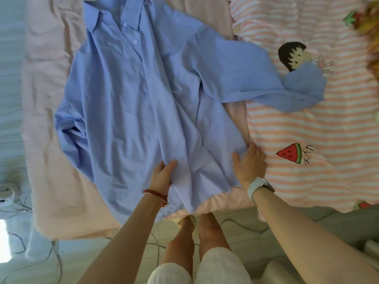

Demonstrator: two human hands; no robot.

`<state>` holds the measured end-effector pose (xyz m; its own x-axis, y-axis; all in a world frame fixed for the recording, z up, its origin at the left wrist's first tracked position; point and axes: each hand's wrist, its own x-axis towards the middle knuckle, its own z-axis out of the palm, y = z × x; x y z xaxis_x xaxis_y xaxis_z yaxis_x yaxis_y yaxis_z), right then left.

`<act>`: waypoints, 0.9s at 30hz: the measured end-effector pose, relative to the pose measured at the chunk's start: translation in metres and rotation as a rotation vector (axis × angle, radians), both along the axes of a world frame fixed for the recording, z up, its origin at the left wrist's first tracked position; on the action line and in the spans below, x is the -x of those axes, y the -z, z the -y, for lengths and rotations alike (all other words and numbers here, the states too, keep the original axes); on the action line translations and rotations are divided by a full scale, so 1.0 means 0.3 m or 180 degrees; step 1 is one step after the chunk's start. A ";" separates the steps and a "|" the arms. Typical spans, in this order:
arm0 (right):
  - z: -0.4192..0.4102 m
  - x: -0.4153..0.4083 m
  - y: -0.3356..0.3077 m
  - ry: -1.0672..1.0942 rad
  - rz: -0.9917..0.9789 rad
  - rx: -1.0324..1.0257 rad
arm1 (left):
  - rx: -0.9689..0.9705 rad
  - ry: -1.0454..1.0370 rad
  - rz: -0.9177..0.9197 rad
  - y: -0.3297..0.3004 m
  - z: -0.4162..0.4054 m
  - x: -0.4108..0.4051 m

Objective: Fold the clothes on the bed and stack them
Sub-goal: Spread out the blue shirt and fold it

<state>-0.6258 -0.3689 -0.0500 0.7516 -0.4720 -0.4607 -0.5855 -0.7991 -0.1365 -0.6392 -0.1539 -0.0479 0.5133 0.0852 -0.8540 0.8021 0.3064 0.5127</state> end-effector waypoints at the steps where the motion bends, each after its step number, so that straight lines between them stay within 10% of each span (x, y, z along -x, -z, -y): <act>1: 0.010 -0.008 0.005 0.0104 0.0026 -0.0113 | -0.0042 -0.0022 0.0087 -0.004 -0.012 0.009; 9: 0.119 0.013 -0.103 0.0312 0.1515 -0.0513 | -0.1462 0.0650 0.1030 -0.039 -0.036 0.053; 15: 0.290 0.010 -0.174 -0.0071 0.1208 -0.0023 | -0.2468 0.0661 0.0540 -0.032 0.027 0.069; 21: 0.262 0.040 -0.189 -0.1158 0.1810 0.0159 | -0.2128 0.0621 -0.0032 -0.006 0.012 0.104; 27: 0.181 0.055 -0.078 -0.2306 0.0782 0.0657 | -0.1903 0.0433 0.0277 -0.024 -0.016 0.139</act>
